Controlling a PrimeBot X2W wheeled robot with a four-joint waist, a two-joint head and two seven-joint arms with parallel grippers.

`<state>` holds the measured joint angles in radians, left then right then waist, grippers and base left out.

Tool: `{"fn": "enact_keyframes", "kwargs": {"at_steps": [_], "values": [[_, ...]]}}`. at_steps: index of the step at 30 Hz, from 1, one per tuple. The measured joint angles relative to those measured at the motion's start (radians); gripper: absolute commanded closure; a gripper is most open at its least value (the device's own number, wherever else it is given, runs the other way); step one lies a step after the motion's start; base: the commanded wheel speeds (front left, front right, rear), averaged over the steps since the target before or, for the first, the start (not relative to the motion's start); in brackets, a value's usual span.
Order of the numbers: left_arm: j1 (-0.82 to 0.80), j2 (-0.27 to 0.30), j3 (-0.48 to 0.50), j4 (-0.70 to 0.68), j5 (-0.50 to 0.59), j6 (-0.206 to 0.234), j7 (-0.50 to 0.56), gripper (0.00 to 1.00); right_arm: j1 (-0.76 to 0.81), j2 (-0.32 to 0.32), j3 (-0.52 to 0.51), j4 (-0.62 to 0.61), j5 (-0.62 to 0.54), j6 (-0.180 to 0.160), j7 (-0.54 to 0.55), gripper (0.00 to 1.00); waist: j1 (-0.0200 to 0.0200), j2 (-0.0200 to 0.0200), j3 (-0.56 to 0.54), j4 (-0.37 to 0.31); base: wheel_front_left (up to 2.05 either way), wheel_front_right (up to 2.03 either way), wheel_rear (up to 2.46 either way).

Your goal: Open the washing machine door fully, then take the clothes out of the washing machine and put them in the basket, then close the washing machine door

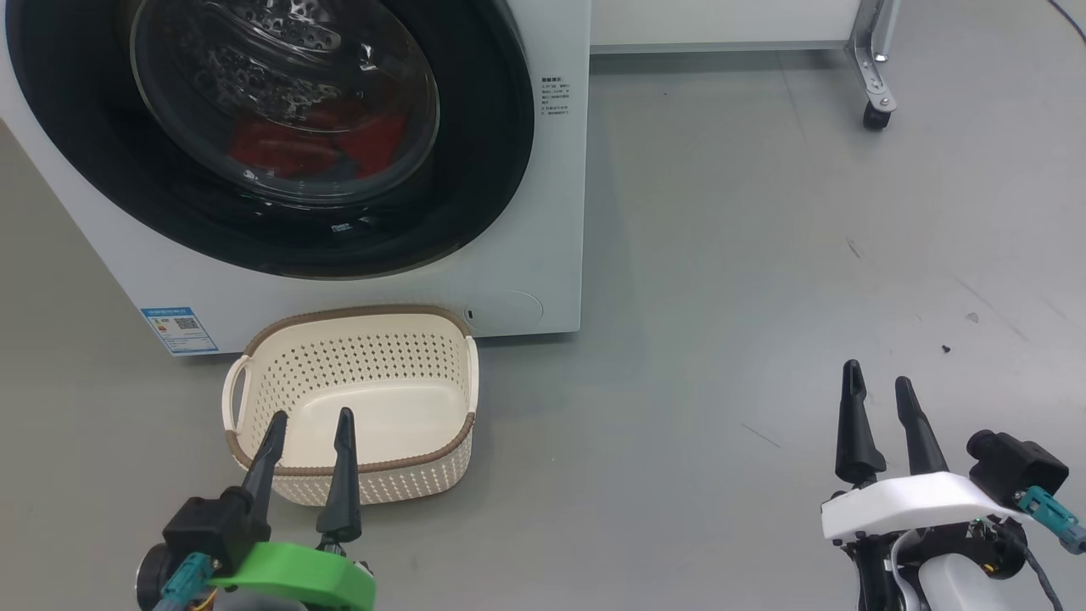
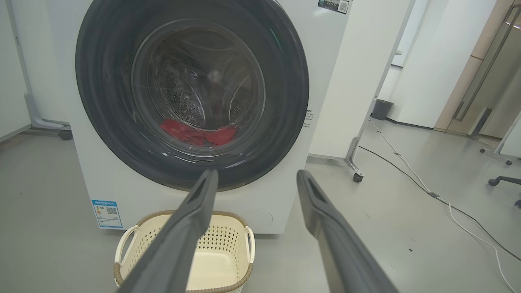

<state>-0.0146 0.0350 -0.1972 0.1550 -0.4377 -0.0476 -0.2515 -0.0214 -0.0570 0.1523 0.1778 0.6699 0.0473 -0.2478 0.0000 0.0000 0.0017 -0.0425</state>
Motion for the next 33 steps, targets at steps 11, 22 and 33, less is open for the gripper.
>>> {"fn": "enact_keyframes", "kwargs": {"at_steps": [11, 22, 33], "values": [[0.0, 0.002, -0.039, 0.071, 0.025, 0.035, 0.0, 0.0, -0.012, -0.028, 0.06, 0.06, -0.086, -0.023, 0.0, 0.0, 0.0, 0.0, 0.005, -0.001, 0.0, 0.0, 0.0], [0.0, 0.002, -0.043, 0.12, 0.024, 0.078, 0.0, 0.0, -0.021, -0.042, 0.109, 0.106, -0.149, -0.034, 0.005, 0.0, 0.0, 0.0, 0.004, 0.001, 0.0, 0.0, 0.0], [-0.002, 0.002, -0.052, 0.141, -0.01, 0.092, 0.0, 0.0, -0.034, -0.041, 0.118, 0.127, -0.164, -0.042, 0.006, 0.0, 0.0, 0.0, 0.0, 0.0, 0.0, 0.0, 0.0]]}}
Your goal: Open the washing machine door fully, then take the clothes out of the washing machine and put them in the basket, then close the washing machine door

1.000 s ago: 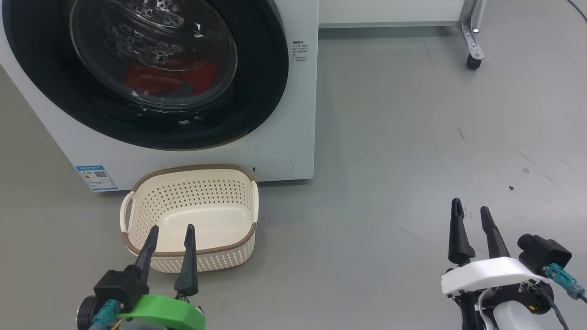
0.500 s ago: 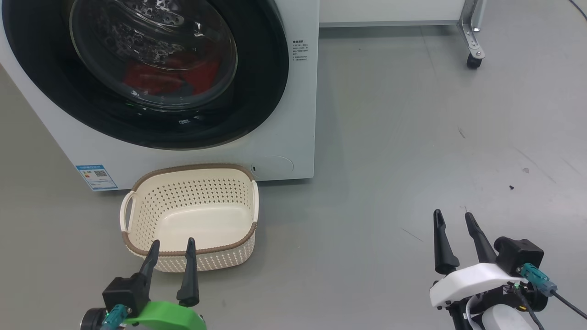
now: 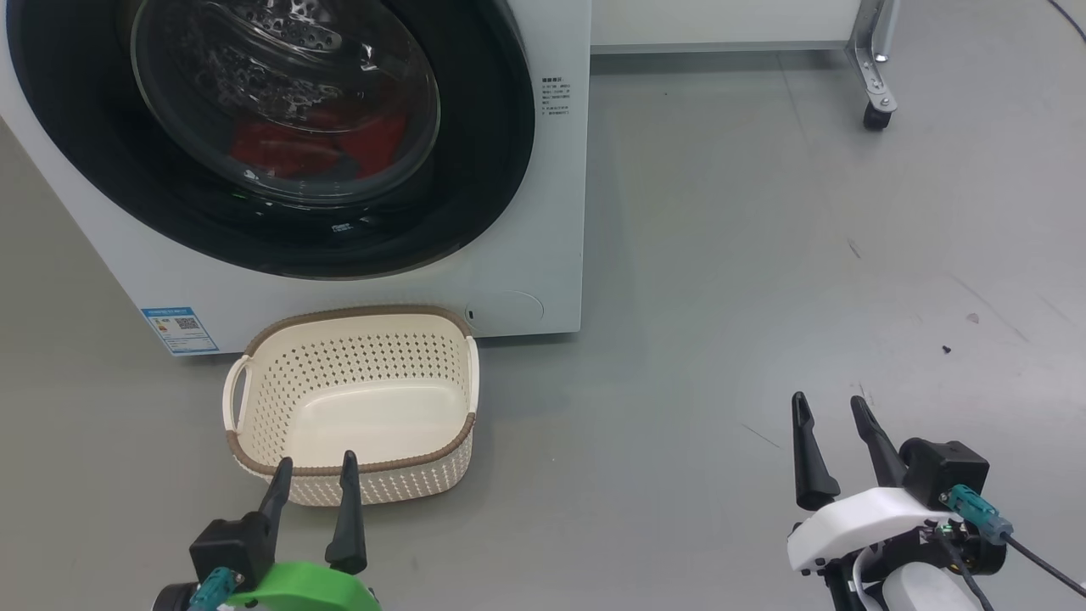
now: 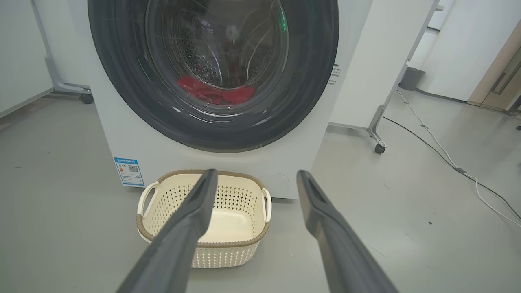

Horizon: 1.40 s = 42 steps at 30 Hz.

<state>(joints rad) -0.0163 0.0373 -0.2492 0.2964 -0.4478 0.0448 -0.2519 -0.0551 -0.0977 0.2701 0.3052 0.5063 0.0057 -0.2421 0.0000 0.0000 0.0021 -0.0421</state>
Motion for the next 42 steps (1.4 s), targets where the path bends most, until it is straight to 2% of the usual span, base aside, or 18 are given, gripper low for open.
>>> {"fn": "enact_keyframes", "kwargs": {"at_steps": [42], "values": [[-0.004, 0.0, -0.016, 0.041, -0.012, 0.004, 0.0, 0.0, -0.02, 0.007, 0.01, 0.049, 0.001, 0.002, -0.001, 0.0, 0.0, 0.0, -0.021, 0.003, 0.0, 0.0, 0.0]]}}
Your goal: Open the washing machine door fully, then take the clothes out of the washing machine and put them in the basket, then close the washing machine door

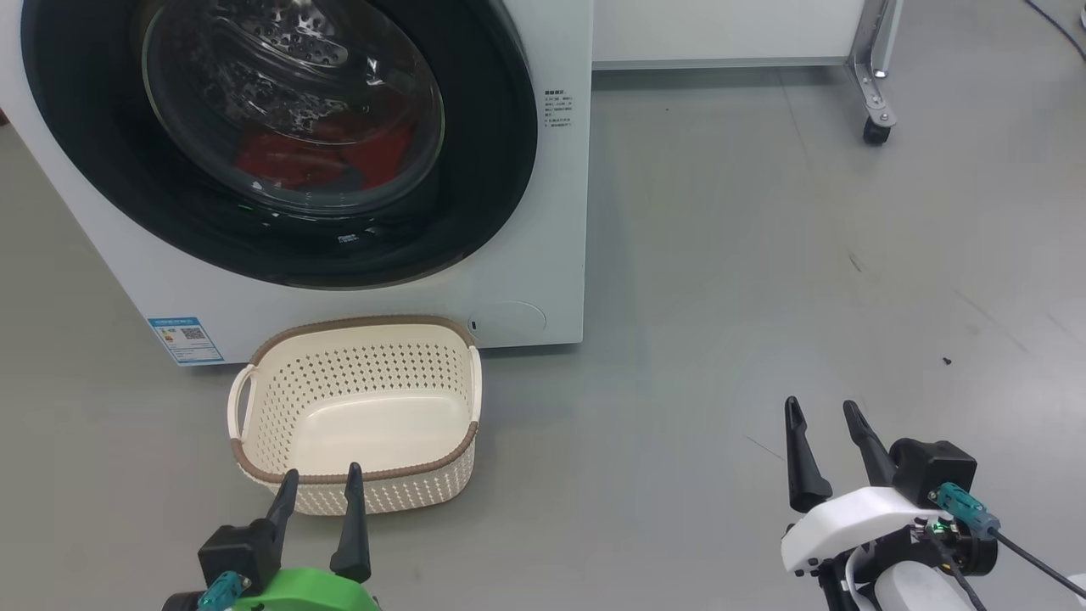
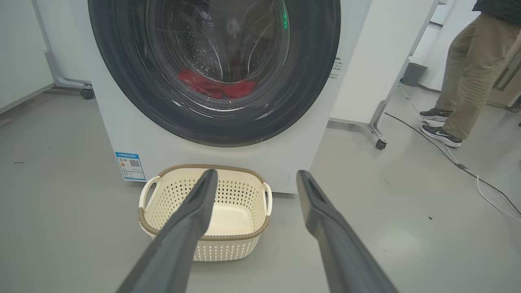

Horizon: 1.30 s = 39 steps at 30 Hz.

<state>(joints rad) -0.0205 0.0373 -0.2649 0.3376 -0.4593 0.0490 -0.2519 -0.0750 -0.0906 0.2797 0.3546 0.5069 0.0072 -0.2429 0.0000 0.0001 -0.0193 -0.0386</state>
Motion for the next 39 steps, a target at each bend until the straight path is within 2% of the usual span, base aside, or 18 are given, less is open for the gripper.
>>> {"fn": "enact_keyframes", "kwargs": {"at_steps": [19, 25, 26, 27, 28, 29, 30, 33, 39], "values": [[0.0, 0.0, -0.02, -0.007, -0.006, 0.0, 0.0, 0.0, -0.004, 0.007, -0.018, -0.025, 0.011, 0.002, 0.0, 0.0, 0.0, 0.0, 0.033, 0.013, 0.0, 0.0, 0.0], [-0.033, 0.0, -0.032, -0.025, -0.006, 0.0, 0.0, 0.0, -0.066, -0.007, -0.02, -0.063, 0.013, 0.027, -0.001, 0.0, 0.0, 0.0, 0.081, 0.027, 0.0, 0.0, 0.0], [-0.038, 0.0, -0.034, -0.029, -0.006, 0.0, 0.0, 0.0, -0.075, -0.008, -0.023, -0.066, 0.013, 0.032, -0.001, 0.11, 0.0, 0.0, 0.09, 0.03, 0.0, 0.0, 0.0], [-0.044, 0.0, -0.039, -0.031, -0.006, 0.0, 0.0, 0.0, -0.084, -0.008, -0.027, -0.07, 0.018, 0.036, -0.001, 0.51, 0.0, 0.0, 0.099, 0.032, 0.0, 0.0, 0.0], [-0.048, 0.0, -0.044, -0.033, -0.006, 0.0, 0.0, 0.0, -0.092, -0.008, -0.03, -0.073, 0.029, 0.041, -0.001, 0.69, 0.0, 0.0, 0.108, 0.035, 0.0, 0.0, 0.0], [-0.052, 0.0, -0.05, -0.034, -0.006, 0.0, 0.0, 0.0, -0.101, -0.012, -0.032, -0.076, 0.035, 0.044, -0.001, 0.95, 0.0, 0.0, 0.117, 0.039, 0.0, 0.0, 0.0], [-0.058, 0.001, -0.059, -0.035, -0.006, 0.0, 0.0, 0.0, -0.11, -0.019, -0.035, -0.08, 0.036, 0.045, 0.0, 1.0, 0.0, 0.0, 0.126, 0.042, 0.0, 0.0, 0.0], [-0.076, 0.001, -0.079, -0.043, -0.006, 0.0, 0.0, 0.0, -0.144, -0.048, -0.049, -0.09, 0.037, 0.053, 0.002, 1.0, 0.0, 0.0, 0.155, 0.055, 0.0, 0.0, 0.0], [-0.118, 0.001, -0.113, -0.061, -0.006, 0.0, 0.0, 0.0, -0.231, -0.065, -0.083, -0.114, 0.093, 0.074, 0.047, 1.0, 0.0, 0.0, 0.217, 0.087, 0.0, 0.0, 0.0]]}}
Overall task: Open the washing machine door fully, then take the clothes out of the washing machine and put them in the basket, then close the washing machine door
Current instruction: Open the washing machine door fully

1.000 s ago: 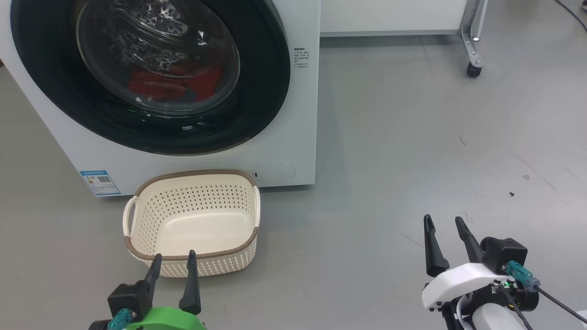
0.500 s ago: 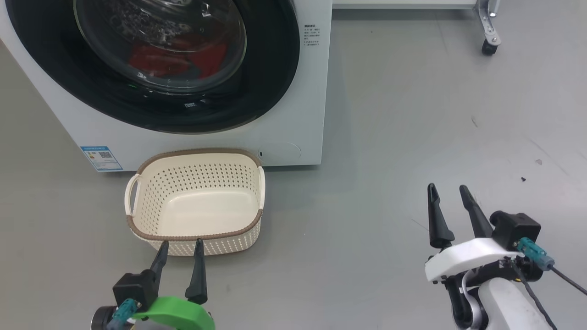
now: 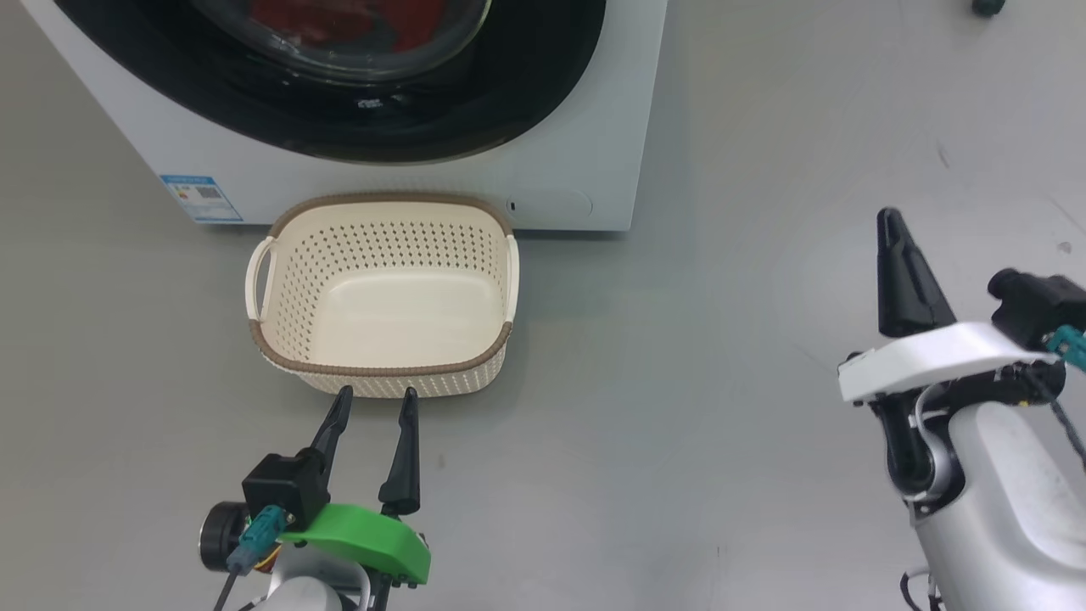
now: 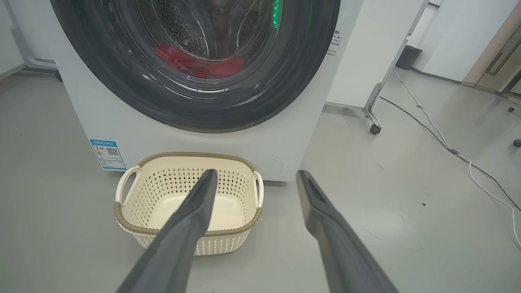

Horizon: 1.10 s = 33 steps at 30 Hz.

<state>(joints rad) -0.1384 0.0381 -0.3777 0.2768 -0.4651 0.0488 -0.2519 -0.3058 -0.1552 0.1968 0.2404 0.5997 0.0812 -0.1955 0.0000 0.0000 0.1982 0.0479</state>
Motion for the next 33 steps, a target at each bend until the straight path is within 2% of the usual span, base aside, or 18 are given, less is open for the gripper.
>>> {"fn": "enact_keyframes", "kwargs": {"at_steps": [9, 17, 21, 27, 33], "values": [[-0.072, 0.0, -0.038, -0.027, -0.01, 0.0, 0.0, 0.0, -0.184, -0.064, -0.027, -0.032, 0.055, 0.022, 0.087, 1.0, 0.0, 0.0, 0.1, 0.054, 0.0, 0.0, 0.0], [-0.122, -0.001, -0.06, -0.036, -0.047, 0.0, 0.0, 0.0, -0.324, -0.09, -0.063, -0.024, 0.132, 0.023, 0.174, 1.0, 0.0, 0.0, 0.183, 0.107, 0.0, 0.0, 0.0], [-0.138, -0.001, -0.067, -0.044, -0.055, 0.001, 0.0, 0.0, -0.375, -0.085, -0.083, -0.015, 0.191, 0.024, 0.212, 1.0, 0.0, 0.0, 0.212, 0.125, 0.0, 0.0, 0.0], [-0.165, -0.001, -0.084, -0.049, -0.056, 0.008, 0.0, 0.0, -0.467, -0.042, -0.139, 0.018, 0.337, 0.023, 0.292, 1.0, 0.0001, 0.0, 0.267, 0.158, 0.0, 0.0, 0.0], [-0.194, -0.002, -0.114, -0.058, -0.068, 0.009, 0.0, 0.0, -0.568, -0.032, -0.2, 0.044, 0.441, 0.002, 0.353, 1.0, 0.0001, 0.0, 0.311, 0.189, 0.0, 0.0, 0.0]]}}
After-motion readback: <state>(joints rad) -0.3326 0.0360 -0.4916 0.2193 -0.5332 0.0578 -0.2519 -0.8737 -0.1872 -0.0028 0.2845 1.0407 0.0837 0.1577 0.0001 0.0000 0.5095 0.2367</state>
